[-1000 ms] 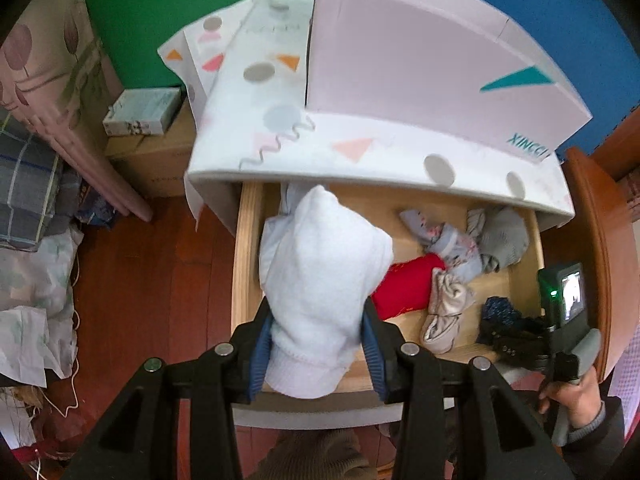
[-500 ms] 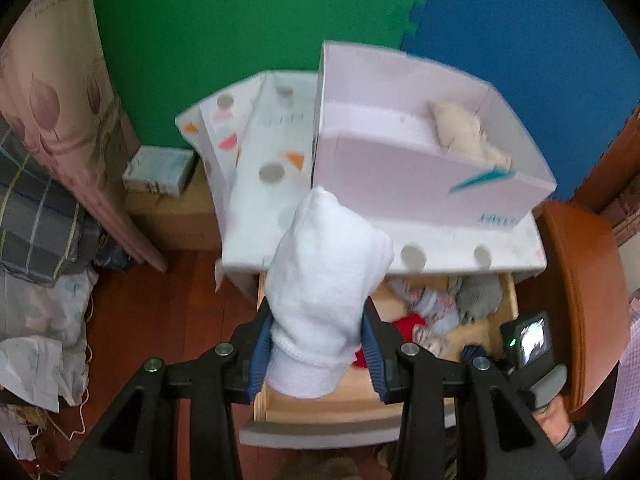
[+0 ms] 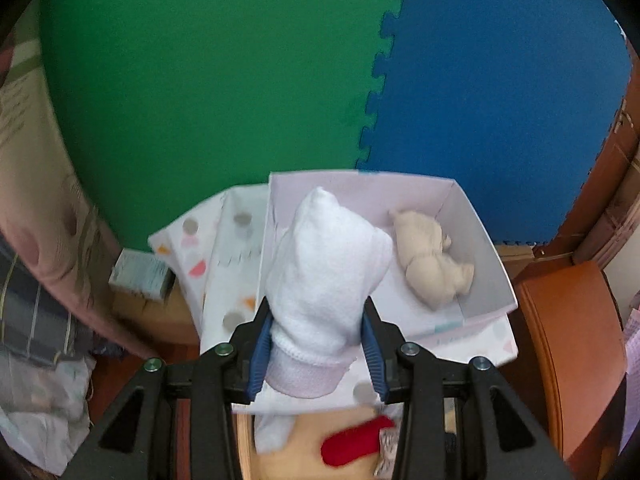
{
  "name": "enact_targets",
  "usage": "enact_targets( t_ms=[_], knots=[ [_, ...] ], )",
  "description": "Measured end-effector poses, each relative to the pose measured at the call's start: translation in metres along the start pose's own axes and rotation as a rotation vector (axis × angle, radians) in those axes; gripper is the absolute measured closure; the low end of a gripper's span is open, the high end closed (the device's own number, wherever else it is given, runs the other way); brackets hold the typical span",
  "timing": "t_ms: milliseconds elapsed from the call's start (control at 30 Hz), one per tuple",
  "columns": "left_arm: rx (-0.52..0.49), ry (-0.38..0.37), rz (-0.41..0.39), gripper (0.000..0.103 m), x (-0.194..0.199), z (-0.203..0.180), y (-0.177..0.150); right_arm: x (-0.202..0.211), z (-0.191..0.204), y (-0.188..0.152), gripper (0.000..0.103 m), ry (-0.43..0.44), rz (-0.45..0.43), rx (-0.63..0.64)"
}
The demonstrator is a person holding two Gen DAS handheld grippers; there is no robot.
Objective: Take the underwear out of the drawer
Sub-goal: 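Carry the white sock into the white box and open the left tool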
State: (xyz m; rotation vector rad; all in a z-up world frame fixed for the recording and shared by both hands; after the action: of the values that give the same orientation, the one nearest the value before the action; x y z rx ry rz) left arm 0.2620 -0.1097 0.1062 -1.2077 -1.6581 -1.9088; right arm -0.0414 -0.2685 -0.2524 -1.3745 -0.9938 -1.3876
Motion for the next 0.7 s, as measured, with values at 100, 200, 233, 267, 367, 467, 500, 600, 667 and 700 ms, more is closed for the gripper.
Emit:
enact_targets(
  t_ms=[100,200,233,267,367,467,500,600,667,700],
  knots=[
    [-0.006,-0.017,0.002,0.062,-0.022,-0.007,0.02,-0.001,0.0,0.0,0.074,0.0,0.0,0.0],
    [-0.018,-0.013,0.017,0.062,-0.044,-0.013,0.028,0.0,0.0,0.0,0.074,-0.001,0.0,0.003],
    [-0.028,-0.011,0.032,0.062,-0.055,-0.015,0.027,-0.001,0.0,0.0,0.073,-0.001,0.0,0.003],
    [-0.03,-0.003,0.047,0.062,-0.064,-0.016,0.027,-0.001,-0.001,0.0,0.073,-0.003,0.001,0.006],
    [-0.03,0.021,0.094,0.062,-0.091,-0.016,0.02,0.0,0.0,0.0,0.073,-0.004,0.0,0.006],
    [-0.014,0.024,0.15,0.062,-0.109,-0.015,0.008,0.0,0.0,0.0,0.073,-0.005,0.0,0.006],
    [-0.014,0.028,0.166,0.062,-0.114,-0.015,0.004,0.0,0.0,0.0,0.073,-0.005,0.0,0.007],
    [-0.02,0.049,0.188,0.061,-0.123,-0.013,-0.003,0.0,0.001,0.0,0.073,-0.005,0.0,0.005],
    [-0.024,0.06,0.192,0.059,-0.125,-0.012,-0.006,0.0,0.001,0.0,0.073,-0.005,0.0,0.006],
    [-0.023,0.062,0.195,0.058,-0.126,-0.012,-0.007,0.0,0.001,0.0,0.073,-0.005,0.0,0.006]
  ],
)
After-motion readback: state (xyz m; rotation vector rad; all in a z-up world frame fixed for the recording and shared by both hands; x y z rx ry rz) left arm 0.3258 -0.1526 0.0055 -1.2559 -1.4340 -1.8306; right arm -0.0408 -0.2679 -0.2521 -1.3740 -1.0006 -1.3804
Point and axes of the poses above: each gripper's, at about its wrist camera, not at the fingertips, and x roughly against the way its jaws point, z to its left, y to its top, the point moved 10 cm from there along -x, roughly the way its jaws point
